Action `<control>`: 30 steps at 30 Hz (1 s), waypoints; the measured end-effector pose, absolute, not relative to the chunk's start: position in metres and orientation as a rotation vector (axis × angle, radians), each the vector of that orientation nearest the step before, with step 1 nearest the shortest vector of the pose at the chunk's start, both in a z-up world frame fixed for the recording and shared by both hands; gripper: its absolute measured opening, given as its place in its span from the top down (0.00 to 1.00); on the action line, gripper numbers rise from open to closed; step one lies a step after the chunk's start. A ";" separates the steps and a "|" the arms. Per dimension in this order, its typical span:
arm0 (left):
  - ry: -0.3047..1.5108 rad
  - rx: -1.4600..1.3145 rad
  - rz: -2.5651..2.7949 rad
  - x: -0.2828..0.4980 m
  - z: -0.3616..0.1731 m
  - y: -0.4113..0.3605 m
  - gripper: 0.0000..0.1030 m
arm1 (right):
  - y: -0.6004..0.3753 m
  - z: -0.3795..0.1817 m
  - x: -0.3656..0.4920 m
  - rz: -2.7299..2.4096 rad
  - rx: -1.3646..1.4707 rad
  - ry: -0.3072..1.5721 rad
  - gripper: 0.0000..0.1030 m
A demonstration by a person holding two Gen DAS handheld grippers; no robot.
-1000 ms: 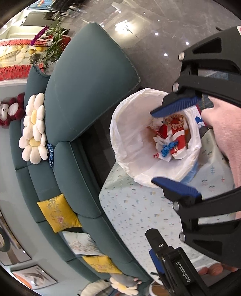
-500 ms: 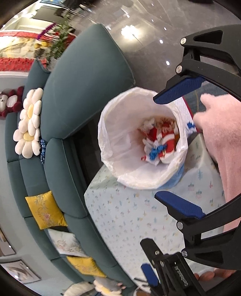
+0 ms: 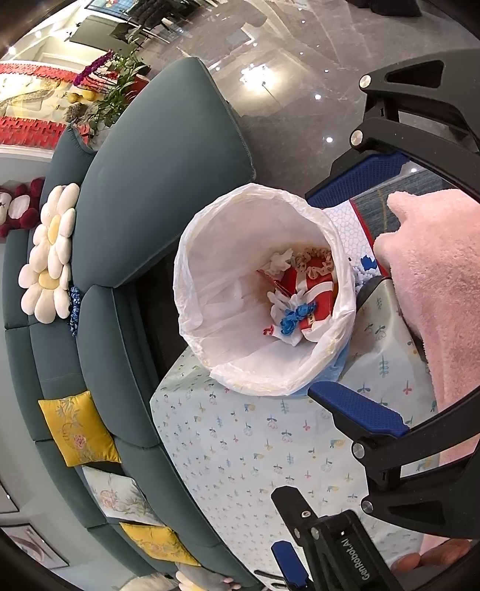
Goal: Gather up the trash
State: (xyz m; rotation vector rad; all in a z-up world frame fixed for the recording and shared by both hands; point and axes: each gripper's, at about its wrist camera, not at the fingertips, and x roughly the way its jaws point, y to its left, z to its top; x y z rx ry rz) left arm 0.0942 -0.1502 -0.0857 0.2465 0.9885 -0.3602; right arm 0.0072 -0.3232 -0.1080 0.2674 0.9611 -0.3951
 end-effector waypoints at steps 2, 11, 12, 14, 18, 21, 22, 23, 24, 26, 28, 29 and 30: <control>0.989 0.250 -0.361 0.093 -0.087 -0.152 0.17 | -0.323 -0.110 0.006 -0.398 0.264 0.965 0.12; 0.993 0.249 -0.356 0.091 -0.090 -0.154 0.17 | -0.321 -0.113 0.004 -0.410 0.246 0.972 0.11; 0.996 0.246 -0.354 0.092 -0.091 -0.154 0.17 | -0.322 -0.114 0.004 -0.410 0.246 0.973 0.11; 0.999 0.244 -0.352 0.091 -0.091 -0.153 0.17 | -0.322 -0.114 0.004 -0.411 0.247 0.975 0.11; 0.998 0.256 -0.348 0.090 -0.092 -0.154 0.17 | -0.321 -0.114 0.004 -0.417 0.241 0.974 0.11; 0.998 0.259 -0.344 0.089 -0.093 -0.155 0.17 | -0.322 -0.115 0.003 -0.420 0.244 0.975 0.11; 0.997 0.260 -0.345 0.089 -0.093 -0.155 0.17 | -0.321 -0.116 0.003 -0.421 0.243 0.976 0.11; 0.997 0.263 -0.345 0.089 -0.092 -0.155 0.17 | -0.321 -0.116 0.003 -0.421 0.241 0.978 0.11; 0.994 0.267 -0.344 0.088 -0.092 -0.156 0.17 | -0.321 -0.116 0.003 -0.422 0.240 0.979 0.11; 0.993 0.268 -0.341 0.087 -0.092 -0.156 0.17 | -0.322 -0.117 0.003 -0.423 0.239 0.983 0.11; 0.996 0.268 -0.341 0.087 -0.093 -0.157 0.17 | -0.322 -0.117 0.002 -0.425 0.237 0.984 0.11; 0.998 0.268 -0.343 0.087 -0.093 -0.157 0.17 | -0.323 -0.117 0.002 -0.426 0.236 0.985 0.11; 1.000 0.269 -0.344 0.087 -0.094 -0.157 0.17 | -0.323 -0.117 0.001 -0.427 0.234 0.986 0.11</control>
